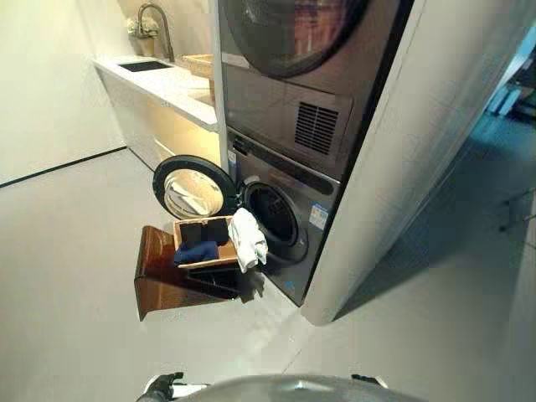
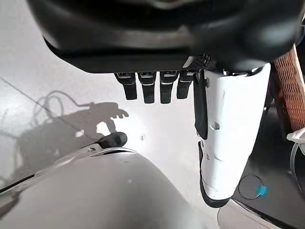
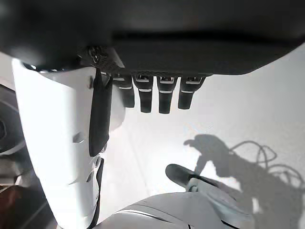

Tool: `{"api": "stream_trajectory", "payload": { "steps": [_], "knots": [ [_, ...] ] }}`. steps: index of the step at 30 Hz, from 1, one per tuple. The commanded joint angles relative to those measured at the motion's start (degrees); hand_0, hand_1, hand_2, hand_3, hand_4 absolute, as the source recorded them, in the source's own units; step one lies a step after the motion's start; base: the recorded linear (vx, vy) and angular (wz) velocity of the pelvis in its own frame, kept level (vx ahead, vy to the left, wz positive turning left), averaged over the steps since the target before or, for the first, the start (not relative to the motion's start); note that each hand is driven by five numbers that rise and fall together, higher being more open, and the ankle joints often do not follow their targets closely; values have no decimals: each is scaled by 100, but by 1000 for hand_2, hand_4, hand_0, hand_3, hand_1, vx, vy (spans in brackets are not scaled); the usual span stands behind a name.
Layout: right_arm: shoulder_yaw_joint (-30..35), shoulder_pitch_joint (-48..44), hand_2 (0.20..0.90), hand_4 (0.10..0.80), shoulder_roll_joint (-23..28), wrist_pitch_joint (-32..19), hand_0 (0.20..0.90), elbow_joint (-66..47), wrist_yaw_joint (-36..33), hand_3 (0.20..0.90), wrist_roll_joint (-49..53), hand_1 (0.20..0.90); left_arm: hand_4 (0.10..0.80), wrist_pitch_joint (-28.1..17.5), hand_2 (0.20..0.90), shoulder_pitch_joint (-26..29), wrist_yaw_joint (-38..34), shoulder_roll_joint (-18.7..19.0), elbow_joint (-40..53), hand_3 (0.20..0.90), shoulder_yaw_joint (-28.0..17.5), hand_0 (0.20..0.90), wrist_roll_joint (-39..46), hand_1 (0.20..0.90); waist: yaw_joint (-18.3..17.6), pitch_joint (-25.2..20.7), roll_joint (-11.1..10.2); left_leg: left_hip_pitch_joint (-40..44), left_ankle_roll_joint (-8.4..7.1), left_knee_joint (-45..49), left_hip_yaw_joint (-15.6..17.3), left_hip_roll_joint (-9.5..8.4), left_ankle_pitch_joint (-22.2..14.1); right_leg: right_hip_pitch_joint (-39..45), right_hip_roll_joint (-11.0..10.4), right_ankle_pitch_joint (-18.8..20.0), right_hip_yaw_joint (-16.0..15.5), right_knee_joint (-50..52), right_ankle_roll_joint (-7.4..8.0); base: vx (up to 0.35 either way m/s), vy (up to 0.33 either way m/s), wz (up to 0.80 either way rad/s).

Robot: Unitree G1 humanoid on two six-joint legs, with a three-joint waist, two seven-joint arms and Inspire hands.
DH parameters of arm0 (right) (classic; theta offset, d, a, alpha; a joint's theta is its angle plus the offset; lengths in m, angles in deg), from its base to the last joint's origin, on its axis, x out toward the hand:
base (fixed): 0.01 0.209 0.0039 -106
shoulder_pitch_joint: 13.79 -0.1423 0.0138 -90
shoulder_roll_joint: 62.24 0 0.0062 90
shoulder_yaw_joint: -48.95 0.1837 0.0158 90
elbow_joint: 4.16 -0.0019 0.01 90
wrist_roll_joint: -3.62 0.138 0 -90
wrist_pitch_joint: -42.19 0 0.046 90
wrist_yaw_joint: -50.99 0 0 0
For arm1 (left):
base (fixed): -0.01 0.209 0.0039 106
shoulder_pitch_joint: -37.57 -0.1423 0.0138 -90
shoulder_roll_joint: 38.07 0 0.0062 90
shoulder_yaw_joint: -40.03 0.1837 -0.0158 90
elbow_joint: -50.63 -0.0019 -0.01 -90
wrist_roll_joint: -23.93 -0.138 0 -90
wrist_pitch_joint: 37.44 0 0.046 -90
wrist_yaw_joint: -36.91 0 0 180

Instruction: Pick up the clothes and place them into the washing machine

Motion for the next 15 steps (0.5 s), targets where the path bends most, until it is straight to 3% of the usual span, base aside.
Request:
{"api": "stream_trajectory", "payload": {
  "steps": [1, 15],
  "knots": [
    [69, -574, 900, 800, 267, -10, 900, 239, -56, 900, -48, 900, 800, -120, 900, 602, 24, -306, -198, 900, 24, 900, -111, 900, 1, 597, 264, 109, -235, -4, -19, -71, -355, 325, 232, -704, 144, 220, -85, 0, 0, 0],
    [-203, -609, 900, 800, 265, 105, 900, 338, 1, 900, -488, 900, 800, -94, 900, 638, 46, -329, -192, 900, 62, 900, -231, 900, 58, 613, 262, 100, -250, -4, -83, -40, -351, 357, 243, -757, 48, 224, -102, 2, -3, 1]
  ]
}}
